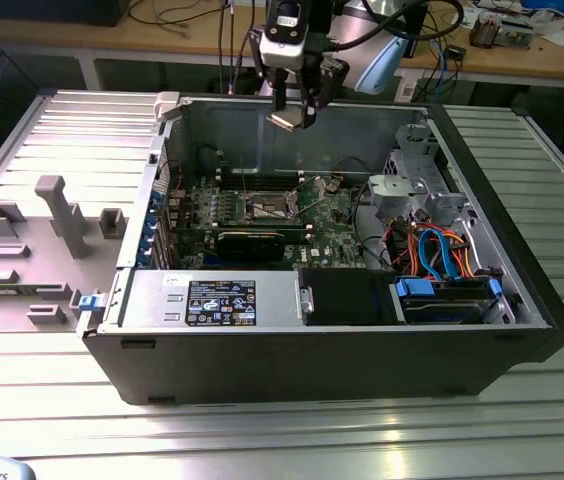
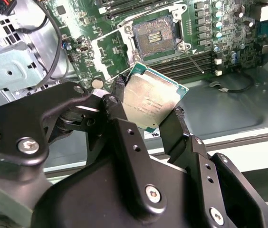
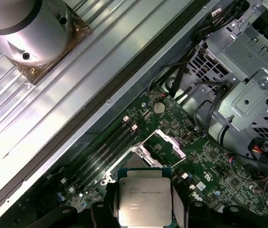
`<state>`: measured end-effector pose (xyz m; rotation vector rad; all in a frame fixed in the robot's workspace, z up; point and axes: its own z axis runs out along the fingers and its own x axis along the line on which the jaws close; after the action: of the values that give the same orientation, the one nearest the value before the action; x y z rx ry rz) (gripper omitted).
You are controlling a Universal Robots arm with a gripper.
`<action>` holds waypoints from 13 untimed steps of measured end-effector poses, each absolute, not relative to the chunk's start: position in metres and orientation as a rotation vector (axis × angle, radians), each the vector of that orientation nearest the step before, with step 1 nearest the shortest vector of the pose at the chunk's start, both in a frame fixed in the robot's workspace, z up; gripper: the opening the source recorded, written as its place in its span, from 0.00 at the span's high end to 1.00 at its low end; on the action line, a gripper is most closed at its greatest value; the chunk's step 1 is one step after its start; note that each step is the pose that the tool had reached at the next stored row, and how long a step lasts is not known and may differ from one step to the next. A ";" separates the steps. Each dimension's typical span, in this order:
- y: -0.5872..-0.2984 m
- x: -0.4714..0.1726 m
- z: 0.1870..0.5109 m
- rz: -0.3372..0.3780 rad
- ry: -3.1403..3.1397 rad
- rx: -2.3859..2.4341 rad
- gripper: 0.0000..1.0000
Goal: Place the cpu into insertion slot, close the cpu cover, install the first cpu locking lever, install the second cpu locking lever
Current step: 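Place the cpu into insertion slot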
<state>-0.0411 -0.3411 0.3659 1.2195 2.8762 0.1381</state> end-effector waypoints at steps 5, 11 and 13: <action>-0.341 -0.041 0.365 0.137 2.833 1.312 0.46; -0.341 -0.042 0.364 0.136 2.803 1.373 0.46; -0.341 -0.042 0.364 0.135 2.782 1.412 0.46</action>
<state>-0.0419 -0.3411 0.3640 1.4116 2.7818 0.1349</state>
